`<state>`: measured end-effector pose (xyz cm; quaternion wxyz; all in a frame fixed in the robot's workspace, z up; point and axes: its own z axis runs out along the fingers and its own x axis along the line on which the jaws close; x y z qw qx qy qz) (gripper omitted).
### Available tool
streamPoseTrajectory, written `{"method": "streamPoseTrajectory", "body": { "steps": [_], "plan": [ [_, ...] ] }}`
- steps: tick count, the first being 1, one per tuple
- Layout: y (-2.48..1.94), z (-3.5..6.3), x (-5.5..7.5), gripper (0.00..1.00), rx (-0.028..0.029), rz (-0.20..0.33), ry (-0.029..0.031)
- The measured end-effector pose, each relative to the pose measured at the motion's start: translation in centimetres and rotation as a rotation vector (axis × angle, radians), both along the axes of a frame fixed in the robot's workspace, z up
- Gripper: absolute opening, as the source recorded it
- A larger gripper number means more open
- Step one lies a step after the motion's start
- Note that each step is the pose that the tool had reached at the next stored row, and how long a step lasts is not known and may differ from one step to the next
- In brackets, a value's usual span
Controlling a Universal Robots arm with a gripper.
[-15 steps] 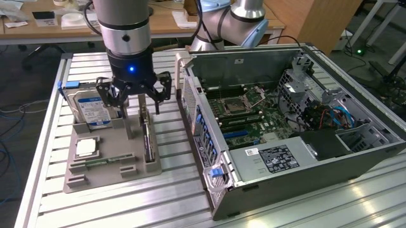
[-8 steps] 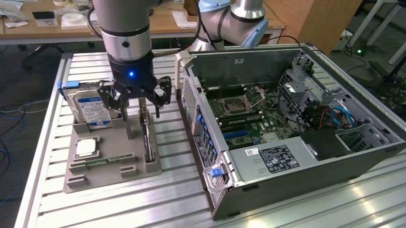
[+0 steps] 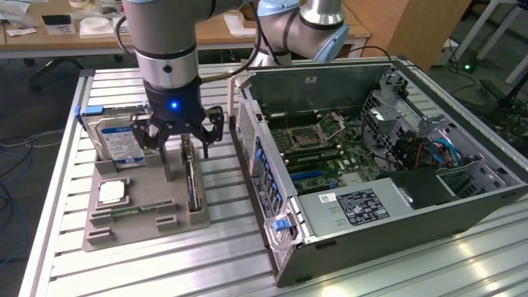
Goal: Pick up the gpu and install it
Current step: 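Pick up the gpu and move the gpu toward the slot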
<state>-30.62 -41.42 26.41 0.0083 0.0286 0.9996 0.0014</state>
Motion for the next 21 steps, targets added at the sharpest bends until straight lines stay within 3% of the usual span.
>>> {"method": "streamPoseTrajectory", "body": {
  "steps": [3, 8, 21],
  "plan": [
    [-0.05, -0.55, 0.0, 0.78, 0.0001, 0.000, -0.0001],
    [-0.51, -1.46, 0.0, 0.78, 0.0002, 0.000, -0.0002],
    [-0.52, -3.83, 0.3, 0.78, 0.0000, 0.001, 0.0004]
  ]
}}
